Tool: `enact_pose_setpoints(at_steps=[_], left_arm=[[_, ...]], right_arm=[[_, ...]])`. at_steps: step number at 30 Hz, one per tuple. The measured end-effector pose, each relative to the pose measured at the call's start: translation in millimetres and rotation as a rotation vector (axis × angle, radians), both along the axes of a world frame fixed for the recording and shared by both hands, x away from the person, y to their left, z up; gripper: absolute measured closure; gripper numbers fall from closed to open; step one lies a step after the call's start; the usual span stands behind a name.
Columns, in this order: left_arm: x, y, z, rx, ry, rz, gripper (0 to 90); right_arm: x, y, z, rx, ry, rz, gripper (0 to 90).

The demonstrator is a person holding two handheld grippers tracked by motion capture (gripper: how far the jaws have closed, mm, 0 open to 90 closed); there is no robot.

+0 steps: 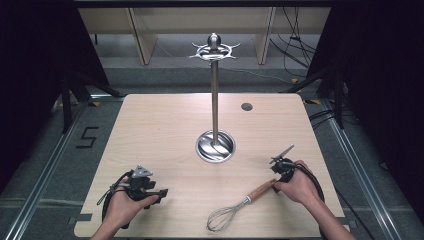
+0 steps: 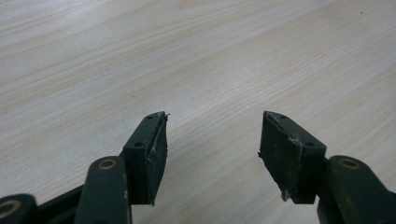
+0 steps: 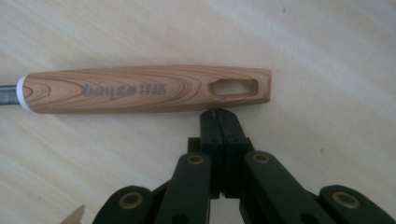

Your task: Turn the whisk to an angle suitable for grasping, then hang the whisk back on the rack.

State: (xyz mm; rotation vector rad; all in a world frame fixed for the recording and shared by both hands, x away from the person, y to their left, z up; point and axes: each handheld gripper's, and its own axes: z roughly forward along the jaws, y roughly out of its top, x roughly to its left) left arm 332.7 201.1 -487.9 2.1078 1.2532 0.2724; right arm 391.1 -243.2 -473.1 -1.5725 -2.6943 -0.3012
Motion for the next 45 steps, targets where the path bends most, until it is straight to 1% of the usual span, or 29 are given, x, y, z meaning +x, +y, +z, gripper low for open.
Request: enact_pose_setpoints(at_steps=[1,2,3,11,14,17,18,19,20,21,22,23,24,25,26,27,28,29,30,31,32,34,35,36,38,40,43,44,45], left_arm=[[0.0,0.1,0.2,0.003,-0.002,0.002,40.8],[0.3,0.5,0.2,-0.002,0.006,0.001,40.8],[0.3,0.5,0.2,-0.002,0.006,0.001,40.8],[1.7,0.6,-1.2,-0.007,0.013,0.002,40.9],[3.1,0.3,-0.9,-0.008,0.017,0.002,41.0],[4.7,-0.3,-1.1,-0.007,0.016,0.004,41.0],[5.1,-0.6,-1.1,-0.016,0.015,0.004,41.0],[5.8,-0.8,-0.9,-0.015,0.017,0.005,41.0],[6.8,-1.3,-1.1,-0.017,0.016,0.005,41.0],[6.8,-1.3,-1.1,-0.017,0.016,0.005,41.1],[7.1,-1.4,-0.8,-0.015,0.018,0.004,41.1],[7.3,-1.5,-0.7,-0.016,0.019,0.004,41.0],[7.0,-1.4,-0.9,-0.018,0.019,0.007,41.1],[7.0,-1.4,-0.9,-0.018,0.019,0.007,41.1],[6.4,-1.3,-1.2,-0.019,0.021,0.008,41.1],[5.3,-1.0,-1.5,-0.023,0.020,0.007,41.1],[3.2,0.4,-1.6,-0.014,0.020,0.004,41.1],[2.6,0.7,-2.1,-0.018,0.018,0.005,41.2],[2.6,0.7,-2.1,-0.018,0.018,0.005,41.3],[2.4,1.4,-1.3,-0.018,0.017,0.004,41.3],[2.2,1.7,-0.1,-0.018,0.010,0.006,41.3],[2.7,1.9,1.1,-0.020,0.008,0.004,41.2],[2.8,1.6,0.9,-0.016,0.003,0.006,41.1],[3.0,1.2,0.2,-0.017,0.006,0.005,41.1],[3.6,0.7,-1.0,-0.015,0.011,0.006,41.1],[4.3,0.0,-0.4,-0.014,0.008,0.003,41.1],[4.4,-0.9,1.1,-0.010,0.006,0.001,40.9],[4.2,-1.3,0.8,-0.012,0.001,0.003,40.9],[4.1,-1.2,0.5,-0.010,0.002,0.001,40.9]], right_arm=[[3.3,2.5,-0.5,0.008,-0.010,0.007,90.0],[10.0,8.6,0.0,-0.004,-0.015,0.011,90.0],[10.0,8.6,0.0,-0.004,-0.015,0.011,90.0],[32.8,33.5,1.3,-0.010,-0.040,0.045,90.0],[38.4,40.6,-0.1,-0.006,-0.047,0.041,90.0],[38.8,40.9,-0.1,-0.001,-0.048,0.032,90.0],[38.3,40.4,-0.5,0.006,-0.050,0.028,90.0],[37.4,39.4,0.5,0.010,-0.050,0.015,88.2],[35.6,35.5,2.2,0.004,-0.070,-0.004,82.9],[35.6,35.5,2.2,0.004,-0.070,-0.004,82.9],[34.1,33.7,4.1,0.009,-0.088,-0.016,79.8],[30.2,32.8,7.9,0.018,-0.110,-0.051,73.9],[27.8,34.3,10.0,0.033,-0.108,-0.060,71.1],[27.8,34.3,10.0,0.033,-0.108,-0.060,71.1],[22.6,38.7,11.1,0.054,-0.107,-0.099,68.0],[22.6,38.7,11.1,0.054,-0.107,-0.099,68.0],[20.9,42.2,13.0,0.060,-0.123,-0.124,62.8],[19.8,44.4,13.8,0.053,-0.126,-0.136,61.7],[19.8,44.4,13.8,0.053,-0.126,-0.136,61.7],[19.0,44.8,14.6,0.080,-0.140,-0.121,60.6],[18.8,45.8,16.5,0.082,-0.139,-0.125,56.9],[18.3,47.1,16.1,0.108,-0.148,-0.140,47.6],[17.6,49.4,16.5,0.117,-0.143,-0.160,42.8],[18.1,50.1,14.9,0.090,-0.138,-0.141,34.5],[18.0,51.2,14.4,0.076,-0.130,-0.146,32.6],[19.0,52.6,11.3,0.101,-0.111,-0.212,29.0],[20.6,51.4,8.6,0.098,-0.115,-0.199,28.6],[21.2,50.7,7.0,0.105,-0.135,-0.184,28.5],[21.0,53.0,5.0,0.104,-0.136,-0.206,28.6]])
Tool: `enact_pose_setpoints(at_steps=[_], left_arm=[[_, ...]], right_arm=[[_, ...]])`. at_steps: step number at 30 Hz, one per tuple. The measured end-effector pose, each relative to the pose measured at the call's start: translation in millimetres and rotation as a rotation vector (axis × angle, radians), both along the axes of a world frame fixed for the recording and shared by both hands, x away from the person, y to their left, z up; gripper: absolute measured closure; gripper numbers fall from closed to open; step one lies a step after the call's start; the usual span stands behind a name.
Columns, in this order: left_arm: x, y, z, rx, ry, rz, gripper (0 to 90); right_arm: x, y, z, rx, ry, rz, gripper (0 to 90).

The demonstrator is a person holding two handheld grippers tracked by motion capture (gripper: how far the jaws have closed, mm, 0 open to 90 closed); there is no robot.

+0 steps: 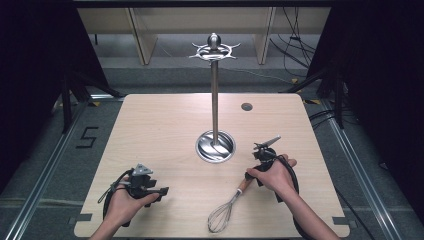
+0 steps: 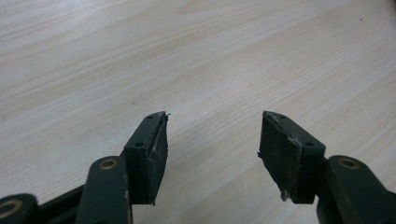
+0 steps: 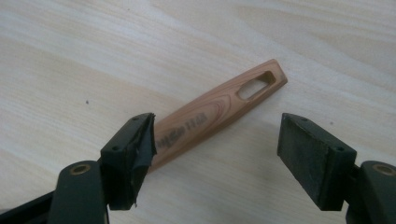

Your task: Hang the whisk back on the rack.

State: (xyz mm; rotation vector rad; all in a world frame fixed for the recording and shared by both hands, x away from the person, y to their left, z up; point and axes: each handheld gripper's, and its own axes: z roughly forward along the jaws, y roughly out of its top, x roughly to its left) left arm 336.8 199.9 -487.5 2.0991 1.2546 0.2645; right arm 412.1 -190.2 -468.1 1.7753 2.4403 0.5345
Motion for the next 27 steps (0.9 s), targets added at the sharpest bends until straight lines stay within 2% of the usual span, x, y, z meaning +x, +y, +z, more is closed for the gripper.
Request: enact_pose_setpoints(at_steps=[1,3,4,6,9,10,11,12,14,15,16,17,18,19,20,22,23,24,25,26,27], left_arm=[[-0.3,0.2,-0.4,-0.002,0.005,-0.002,40.9],[-0.3,0.9,-1.7,-0.002,0.012,-0.002,40.9],[-0.5,1.5,-1.9,0.003,0.012,0.001,40.9],[-1.0,2.2,-2.4,-0.004,0.012,0.005,40.9],[-1.1,2.9,-1.5,-0.006,0.010,0.006,41.0],[-0.7,2.8,-1.0,0.002,0.007,0.008,41.0],[-0.7,2.8,-1.0,0.002,0.007,0.008,41.0],[-0.7,2.3,-1.5,0.000,0.010,0.011,41.0],[-0.1,1.8,-2.4,0.000,0.020,0.006,41.0],[0.0,1.6,-2.9,-0.002,0.019,0.004,41.0],[0.0,1.2,-3.3,-0.003,0.019,0.006,41.0],[0.1,1.2,-3.2,0.003,0.018,0.006,41.1],[0.5,1.2,-3.2,0.007,0.023,0.006,41.1],[0.7,1.0,-3.7,0.002,0.025,0.005,41.0],[0.4,1.1,-3.7,-0.002,0.024,0.001,41.1],[-0.3,1.3,-3.4,0.001,0.024,0.001,41.1],[-0.4,1.4,-3.3,-0.001,0.024,0.000,41.1],[-0.5,1.5,-3.2,0.000,0.024,0.001,41.1],[-0.6,1.3,-3.4,-0.001,0.021,0.002,41.1],[-0.3,1.3,-3.4,0.000,0.023,0.000,41.2],[-0.4,1.2,-3.5,-0.001,0.022,-0.001,41.2]], right_arm=[[-2.6,7.3,-0.2,0.002,0.074,-0.099,28.6],[-2.1,7.7,-2.7,0.015,0.066,-0.091,27.8],[-1.8,10.0,-4.4,0.036,0.084,-0.146,27.4],[-1.7,11.7,-5.0,0.045,0.093,-0.164,27.9],[-0.7,17.1,-8.3,0.037,0.110,-0.141,28.1],[1.3,20.7,-11.3,0.034,0.102,-0.113,28.3],[1.3,20.7,-11.3,0.034,0.102,-0.113,28.3],[1.6,23.6,-11.8,0.019,0.124,-0.147,28.4],[3.7,24.0,-12.2,0.008,0.113,-0.144,29.7],[3.7,24.4,-8.3,0.004,0.151,-0.142,33.4],[3.7,24.4,-8.3,0.004,0.151,-0.142,33.4],[3.0,25.4,-8.7,0.008,0.156,-0.150,37.0],[2.8,24.7,-7.7,-0.004,0.167,-0.133,41.4],[2.0,25.3,-7.6,-0.025,0.164,-0.129,46.3],[3.1,21.7,-5.2,-0.071,0.196,-0.078,49.8],[2.5,19.5,-4.6,-0.085,0.204,-0.051,56.5],[2.0,18.5,-3.9,-0.104,0.221,-0.053,60.5],[2.0,18.5,-3.9,-0.104,0.221,-0.053,60.5],[2.0,16.8,-3.2,-0.112,0.219,-0.029,62.7],[1.3,16.4,-3.6,-0.101,0.213,-0.034,64.9],[1.2,15.8,-3.6,-0.114,0.206,-0.022,66.2]])
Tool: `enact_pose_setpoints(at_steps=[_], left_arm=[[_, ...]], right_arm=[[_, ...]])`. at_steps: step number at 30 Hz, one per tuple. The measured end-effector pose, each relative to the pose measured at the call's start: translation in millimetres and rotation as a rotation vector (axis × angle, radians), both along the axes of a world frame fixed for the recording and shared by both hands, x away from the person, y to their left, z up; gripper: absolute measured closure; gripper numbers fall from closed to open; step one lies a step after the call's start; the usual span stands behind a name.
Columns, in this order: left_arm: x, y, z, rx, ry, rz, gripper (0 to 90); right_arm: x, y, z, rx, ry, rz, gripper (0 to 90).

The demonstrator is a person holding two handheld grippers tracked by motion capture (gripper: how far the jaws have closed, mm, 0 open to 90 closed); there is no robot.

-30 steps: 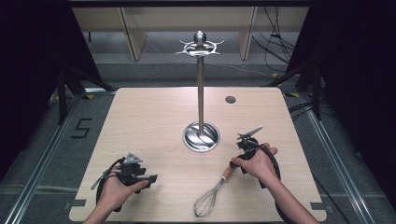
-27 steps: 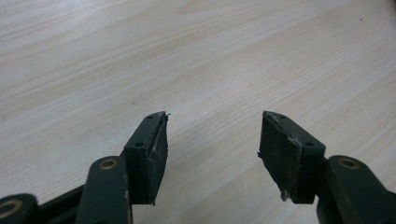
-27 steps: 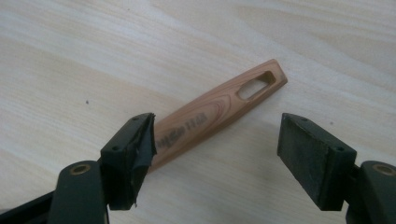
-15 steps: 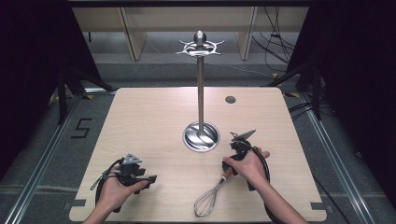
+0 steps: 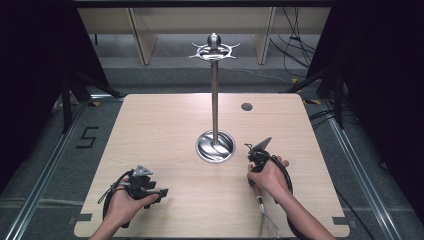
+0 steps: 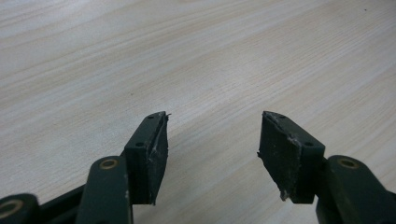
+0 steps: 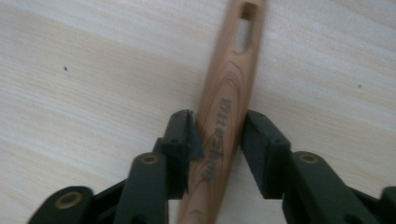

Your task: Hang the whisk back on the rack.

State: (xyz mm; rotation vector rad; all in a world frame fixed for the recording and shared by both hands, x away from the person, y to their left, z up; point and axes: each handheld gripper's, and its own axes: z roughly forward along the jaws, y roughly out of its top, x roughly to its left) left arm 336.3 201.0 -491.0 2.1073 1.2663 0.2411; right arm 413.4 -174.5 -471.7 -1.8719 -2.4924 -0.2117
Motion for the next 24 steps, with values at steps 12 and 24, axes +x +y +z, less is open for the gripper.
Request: enact_pose_setpoints(at_steps=[12,24], left_arm=[[0.1,-0.3,-0.6,0.006,0.006,-0.005,41.3],[0.0,-0.2,-0.7,0.008,0.005,-0.006,41.7]], right_arm=[[1.3,-6.1,4.2,-0.037,-0.005,0.084,63.8],[1.0,-8.5,-0.2,-0.039,-0.003,0.134,68.3]])
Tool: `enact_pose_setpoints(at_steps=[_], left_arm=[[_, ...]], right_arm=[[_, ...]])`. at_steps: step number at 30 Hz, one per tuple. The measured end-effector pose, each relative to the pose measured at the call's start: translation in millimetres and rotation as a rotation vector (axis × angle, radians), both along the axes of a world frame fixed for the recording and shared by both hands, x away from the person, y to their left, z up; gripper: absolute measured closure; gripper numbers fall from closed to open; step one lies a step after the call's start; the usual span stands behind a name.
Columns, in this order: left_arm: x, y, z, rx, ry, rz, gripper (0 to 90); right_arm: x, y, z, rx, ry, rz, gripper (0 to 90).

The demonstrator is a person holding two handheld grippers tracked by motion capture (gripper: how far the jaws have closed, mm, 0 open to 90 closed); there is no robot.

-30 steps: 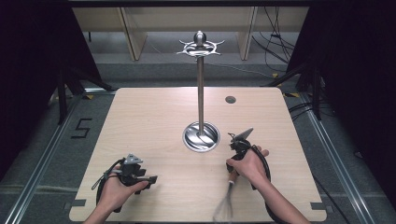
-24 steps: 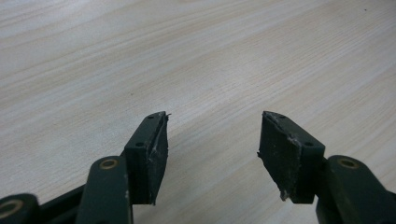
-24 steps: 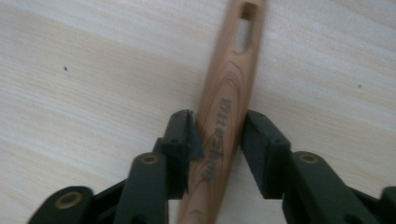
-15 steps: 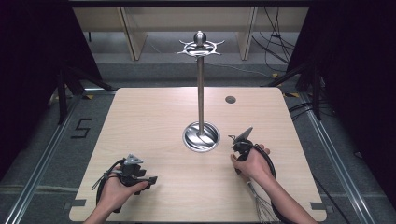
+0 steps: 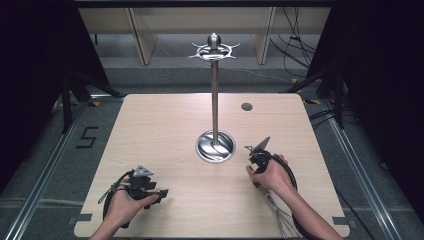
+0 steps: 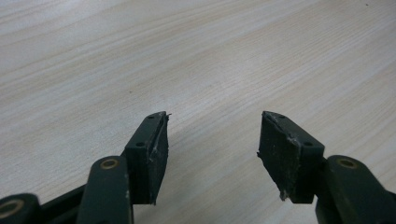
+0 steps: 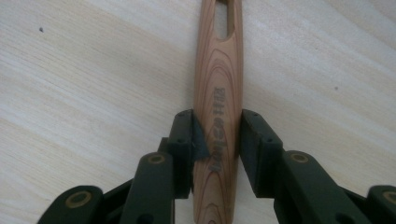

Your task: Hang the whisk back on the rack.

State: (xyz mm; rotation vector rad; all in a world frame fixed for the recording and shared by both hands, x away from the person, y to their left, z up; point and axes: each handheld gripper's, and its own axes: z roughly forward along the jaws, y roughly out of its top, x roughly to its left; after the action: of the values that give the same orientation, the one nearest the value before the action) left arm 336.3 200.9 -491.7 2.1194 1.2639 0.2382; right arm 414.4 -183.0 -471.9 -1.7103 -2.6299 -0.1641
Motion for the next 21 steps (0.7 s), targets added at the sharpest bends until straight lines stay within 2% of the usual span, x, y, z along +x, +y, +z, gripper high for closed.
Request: enact_pose_setpoints(at_steps=[4,5,6,7,9,12,13,14,15,16,17,18,19,21], left_arm=[[0.2,0.3,-0.1,-0.001,0.000,0.000,41.7],[0.1,0.2,-0.4,-0.005,-0.003,0.000,41.8],[0.2,0.2,-0.4,-0.004,-0.003,-0.001,41.8],[0.3,0.2,-0.2,-0.001,-0.001,-0.001,41.7],[0.1,0.5,0.6,-0.002,-0.002,-0.002,41.7],[0.2,0.9,1.0,-0.003,-0.007,0.002,41.8],[0.3,1.2,1.1,-0.001,-0.009,0.003,41.8],[0.2,1.3,1.0,-0.003,-0.014,0.005,41.8],[0.6,1.6,1.1,0.002,-0.009,0.005,41.8],[0.5,1.8,1.0,-0.001,-0.010,0.004,41.8],[0.5,1.8,1.0,-0.001,-0.010,0.004,41.8],[0.4,1.8,1.0,-0.006,-0.011,0.002,41.8],[0.4,1.9,1.1,-0.007,-0.010,0.001,41.8],[0.6,2.0,1.3,-0.002,-0.009,0.002,41.8]], right_arm=[[-2.0,-2.1,3.6,0.009,-0.022,0.011,68.3],[-5.2,-2.8,7.3,0.041,-0.024,0.002,68.4],[-5.2,-2.8,7.3,0.041,-0.024,0.002,68.4],[-6.4,-4.5,7.8,0.037,-0.062,0.040,68.4],[-9.9,-6.2,12.6,0.052,-0.095,0.084,68.4],[-13.9,-9.1,23.2,0.068,-0.117,0.111,68.4],[-15.6,-9.9,26.2,0.080,-0.138,0.113,68.5],[-17.2,-9.5,31.3,0.086,-0.138,0.099,68.5],[-18.7,-11.0,34.3,0.099,-0.156,0.100,68.5],[-19.8,-13.4,40.6,0.119,-0.218,0.126,68.5],[-19.8,-13.4,40.6,0.119,-0.218,0.126,68.5],[-22.1,-13.7,44.3,0.142,-0.228,0.115,68.5],[-22.3,-17.0,47.0,0.166,-0.256,0.151,68.5],[-25.4,-21.2,53.2,0.208,-0.294,0.166,68.5]])
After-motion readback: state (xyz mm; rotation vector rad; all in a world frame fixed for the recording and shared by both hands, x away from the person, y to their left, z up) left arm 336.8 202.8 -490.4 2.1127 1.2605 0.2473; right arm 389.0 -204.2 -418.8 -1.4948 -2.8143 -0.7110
